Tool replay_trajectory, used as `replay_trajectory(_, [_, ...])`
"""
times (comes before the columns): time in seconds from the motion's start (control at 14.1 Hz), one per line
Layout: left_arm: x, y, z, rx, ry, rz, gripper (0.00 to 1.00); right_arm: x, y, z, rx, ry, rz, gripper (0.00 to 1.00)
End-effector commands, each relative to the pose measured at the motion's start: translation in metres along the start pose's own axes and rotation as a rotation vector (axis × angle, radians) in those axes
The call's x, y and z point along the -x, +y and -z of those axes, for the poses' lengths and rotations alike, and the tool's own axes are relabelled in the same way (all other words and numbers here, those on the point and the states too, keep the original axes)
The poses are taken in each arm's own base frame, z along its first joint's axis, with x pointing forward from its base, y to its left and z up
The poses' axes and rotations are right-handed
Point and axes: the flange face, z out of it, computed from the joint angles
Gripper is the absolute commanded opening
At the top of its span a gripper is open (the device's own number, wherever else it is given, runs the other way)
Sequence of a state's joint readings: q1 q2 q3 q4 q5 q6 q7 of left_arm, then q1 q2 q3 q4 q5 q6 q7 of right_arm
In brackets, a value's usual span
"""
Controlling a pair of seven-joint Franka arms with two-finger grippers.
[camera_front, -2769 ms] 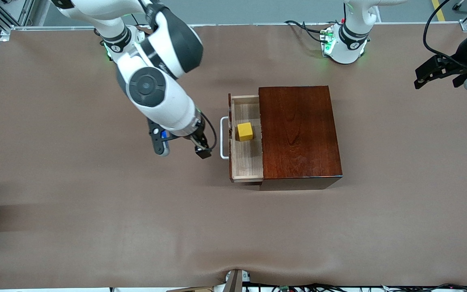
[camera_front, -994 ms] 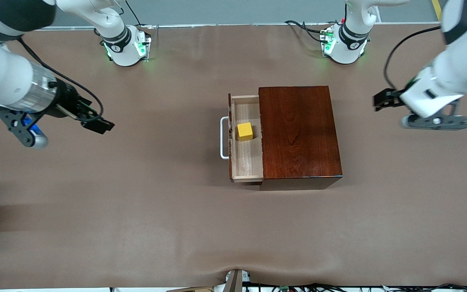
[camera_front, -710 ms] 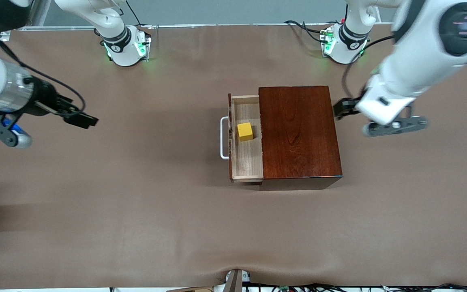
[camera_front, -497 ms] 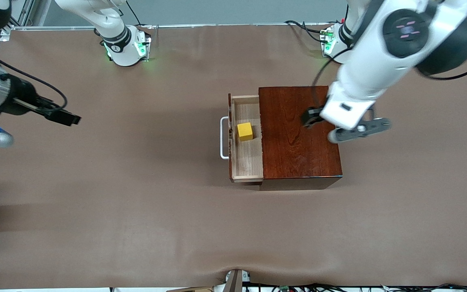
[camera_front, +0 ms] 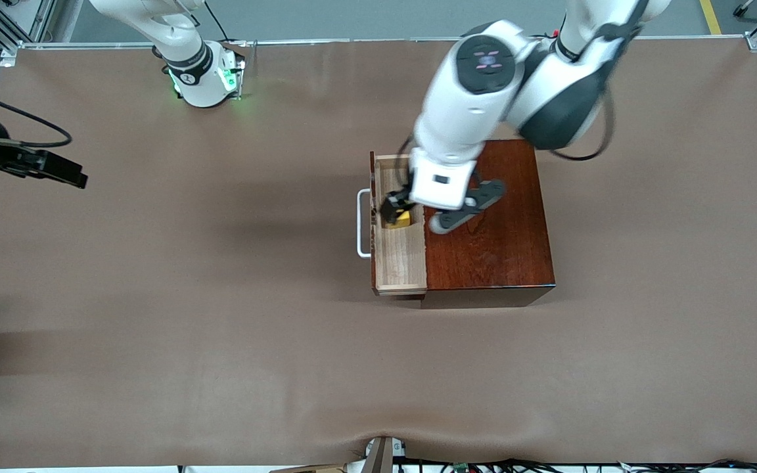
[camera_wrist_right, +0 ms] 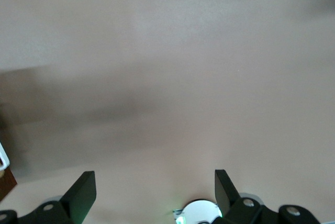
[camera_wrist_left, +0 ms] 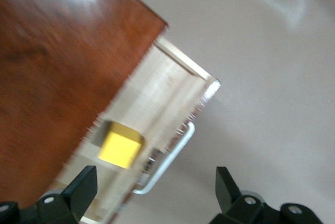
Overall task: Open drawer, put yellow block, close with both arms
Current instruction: 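Lower the left gripper to the drawer front beside the handle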
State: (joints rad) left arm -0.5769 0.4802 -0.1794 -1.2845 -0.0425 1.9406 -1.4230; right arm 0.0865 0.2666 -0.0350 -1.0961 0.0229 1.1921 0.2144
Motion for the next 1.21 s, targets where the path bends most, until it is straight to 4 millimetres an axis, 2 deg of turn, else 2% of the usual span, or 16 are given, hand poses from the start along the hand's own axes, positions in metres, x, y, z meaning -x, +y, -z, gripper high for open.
replay_trajectory(0.0, [0.022,0.035,-0.031,0.075,0.001,0.164,1.0,0.009,0.014,0.004,0.0,-0.001,0.042,1.0])
replay_trajectory(0.28, [0.083,0.047,-0.089,0.11,0.101,0.244,1.0,0.017,0.052,-0.004,-0.015,0.01,0.104,1.0])
replay_trajectory(0.43, [0.103,0.05,-0.111,0.143,0.12,0.294,1.0,0.035,0.055,-0.011,-0.014,0.044,0.103,1.0])
replay_trajectory(0.57, [0.121,0.049,-0.148,0.145,0.12,0.347,1.0,0.056,0.059,-0.022,-0.012,0.067,0.102,1.0])
replay_trajectory(0.71, [0.13,0.046,-0.176,0.146,0.155,0.377,1.0,0.064,0.061,-0.025,-0.009,0.06,0.1,1.0])
replay_trajectory(0.85, [0.132,0.043,-0.186,0.142,0.184,0.385,1.0,0.068,0.058,-0.026,-0.001,0.03,0.106,1.0])
replay_trajectory(1.14, [0.127,0.037,-0.202,0.111,0.204,0.413,1.0,0.067,0.062,0.008,0.002,0.107,0.101,1.0])
